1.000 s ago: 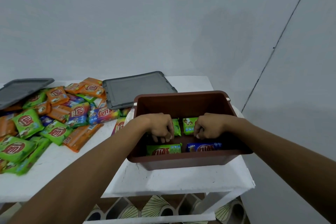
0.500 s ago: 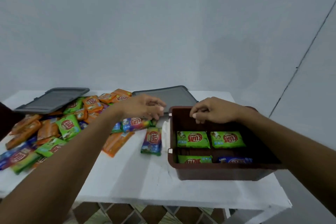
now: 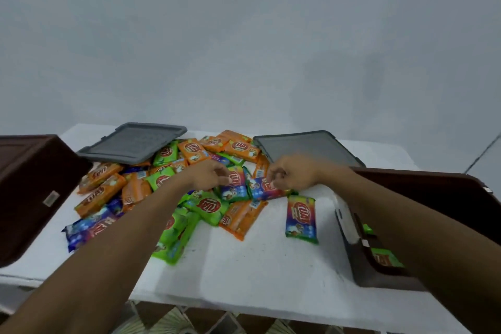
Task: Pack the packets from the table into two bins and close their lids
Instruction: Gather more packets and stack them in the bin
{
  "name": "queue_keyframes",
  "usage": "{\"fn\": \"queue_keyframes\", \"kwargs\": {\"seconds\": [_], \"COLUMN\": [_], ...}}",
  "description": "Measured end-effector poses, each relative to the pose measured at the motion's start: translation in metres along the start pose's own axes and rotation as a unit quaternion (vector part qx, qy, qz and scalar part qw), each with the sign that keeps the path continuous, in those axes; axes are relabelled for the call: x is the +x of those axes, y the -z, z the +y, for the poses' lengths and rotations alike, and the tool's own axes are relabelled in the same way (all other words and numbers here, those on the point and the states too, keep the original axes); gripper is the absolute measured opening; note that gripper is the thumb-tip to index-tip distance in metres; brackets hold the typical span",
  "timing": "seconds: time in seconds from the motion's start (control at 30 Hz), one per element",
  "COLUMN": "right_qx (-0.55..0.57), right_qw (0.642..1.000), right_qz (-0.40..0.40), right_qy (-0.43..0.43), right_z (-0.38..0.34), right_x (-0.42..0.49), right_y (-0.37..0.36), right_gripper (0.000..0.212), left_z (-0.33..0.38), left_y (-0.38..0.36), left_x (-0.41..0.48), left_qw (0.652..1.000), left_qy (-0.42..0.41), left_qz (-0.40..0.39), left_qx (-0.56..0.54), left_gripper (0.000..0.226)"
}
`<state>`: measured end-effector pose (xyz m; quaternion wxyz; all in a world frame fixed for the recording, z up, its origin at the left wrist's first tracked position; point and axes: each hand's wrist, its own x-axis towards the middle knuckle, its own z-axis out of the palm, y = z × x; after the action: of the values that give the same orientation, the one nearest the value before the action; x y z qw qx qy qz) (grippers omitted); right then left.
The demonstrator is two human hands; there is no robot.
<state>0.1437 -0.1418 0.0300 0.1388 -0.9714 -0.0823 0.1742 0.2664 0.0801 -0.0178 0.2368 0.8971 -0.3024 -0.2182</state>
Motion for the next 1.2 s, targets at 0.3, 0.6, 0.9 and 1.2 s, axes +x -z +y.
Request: {"fn": "queue_keyframes", "kwargs": {"seconds": [0.3,0.6,0.9,1.2], "right_qx": [-0.055,-0.066,0.367,0.634], "right_qw": [0.995,0.997,0.929,0.758], "right_qz": [-0.016,0.013,0.048,0.144], "right_qy": [-0.085,-0.028,0.004,-0.058], "right_z": [-0.005,-0.011,0.0,0.083], "right_x": [0.051,0.049,-0.015,-0.125], "right_y": [-0.02,-0.002,0.011,0.025], "right_gripper": [0.055,0.019,0.025,0.021], "left_z": [-0.013,-0.014,0.017,0.157], "left_y": [-0.019,0.009,0.017,-0.002], "left_x": [0.041,0.014,-0.01,-0.002], "left_qw": [0.998,0.924,0.879,0.924], "left_qy": [0.045,0.005,-0.04,-0.059], "left_qz": [-0.022,0.038,0.066,-0.032], "left_qx": [-0.049,-0.38,-0.471,-0.376], "left_gripper": [0.095,0.045,0.025,0.022]}}
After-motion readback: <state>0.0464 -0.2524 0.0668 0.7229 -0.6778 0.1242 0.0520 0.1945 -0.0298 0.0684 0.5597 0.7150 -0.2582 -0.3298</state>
